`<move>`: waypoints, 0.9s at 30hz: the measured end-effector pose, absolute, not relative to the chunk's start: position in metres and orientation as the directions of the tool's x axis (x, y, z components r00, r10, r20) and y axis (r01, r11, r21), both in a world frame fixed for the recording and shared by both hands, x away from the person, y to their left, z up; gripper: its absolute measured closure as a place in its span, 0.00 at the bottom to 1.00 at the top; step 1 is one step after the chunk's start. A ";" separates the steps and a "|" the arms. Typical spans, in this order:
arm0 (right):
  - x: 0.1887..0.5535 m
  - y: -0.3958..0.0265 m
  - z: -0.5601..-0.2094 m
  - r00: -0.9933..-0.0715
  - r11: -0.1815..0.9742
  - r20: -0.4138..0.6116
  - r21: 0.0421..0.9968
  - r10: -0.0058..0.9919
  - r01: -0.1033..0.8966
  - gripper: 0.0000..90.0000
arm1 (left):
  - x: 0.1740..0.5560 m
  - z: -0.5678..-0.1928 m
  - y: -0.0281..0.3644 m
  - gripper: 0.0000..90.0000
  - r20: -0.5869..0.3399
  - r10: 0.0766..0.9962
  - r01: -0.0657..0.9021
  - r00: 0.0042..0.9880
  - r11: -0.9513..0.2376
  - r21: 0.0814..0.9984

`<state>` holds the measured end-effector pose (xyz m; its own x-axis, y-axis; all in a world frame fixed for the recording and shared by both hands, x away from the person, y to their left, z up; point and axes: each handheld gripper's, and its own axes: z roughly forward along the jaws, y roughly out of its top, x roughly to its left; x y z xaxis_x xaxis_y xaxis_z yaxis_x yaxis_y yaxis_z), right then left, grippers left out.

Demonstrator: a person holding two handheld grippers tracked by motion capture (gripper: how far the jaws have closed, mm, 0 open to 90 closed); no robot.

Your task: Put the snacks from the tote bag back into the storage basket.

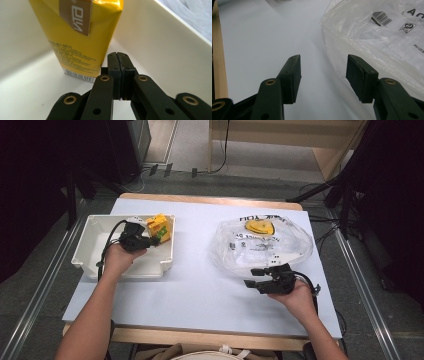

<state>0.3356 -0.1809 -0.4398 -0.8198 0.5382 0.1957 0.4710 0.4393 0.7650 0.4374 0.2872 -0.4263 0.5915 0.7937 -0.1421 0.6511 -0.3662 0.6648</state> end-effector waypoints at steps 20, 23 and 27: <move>0.335 -0.181 -0.440 -0.823 0.443 0.195 0.764 0.533 0.468 0.52 | 0.448 -0.430 0.302 1.00 -0.154 0.843 0.683 0.516 -0.295 0.668; 0.335 -0.181 -0.440 -0.823 0.444 0.195 0.763 0.534 0.469 0.52 | 0.449 -0.431 0.304 1.00 -0.153 0.851 0.689 0.502 -0.286 0.666; 0.335 -0.180 -0.440 -0.824 0.446 0.192 0.764 0.533 0.466 0.52 | 0.451 -0.433 0.308 1.00 -0.171 0.855 0.700 0.489 -0.268 0.662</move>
<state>0.3350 -0.1805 -0.4402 -0.8241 0.5329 0.1919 0.4663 0.4460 0.7640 0.4508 0.3081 -0.4329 0.4890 0.8554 -0.1707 0.7001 -0.2682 0.6617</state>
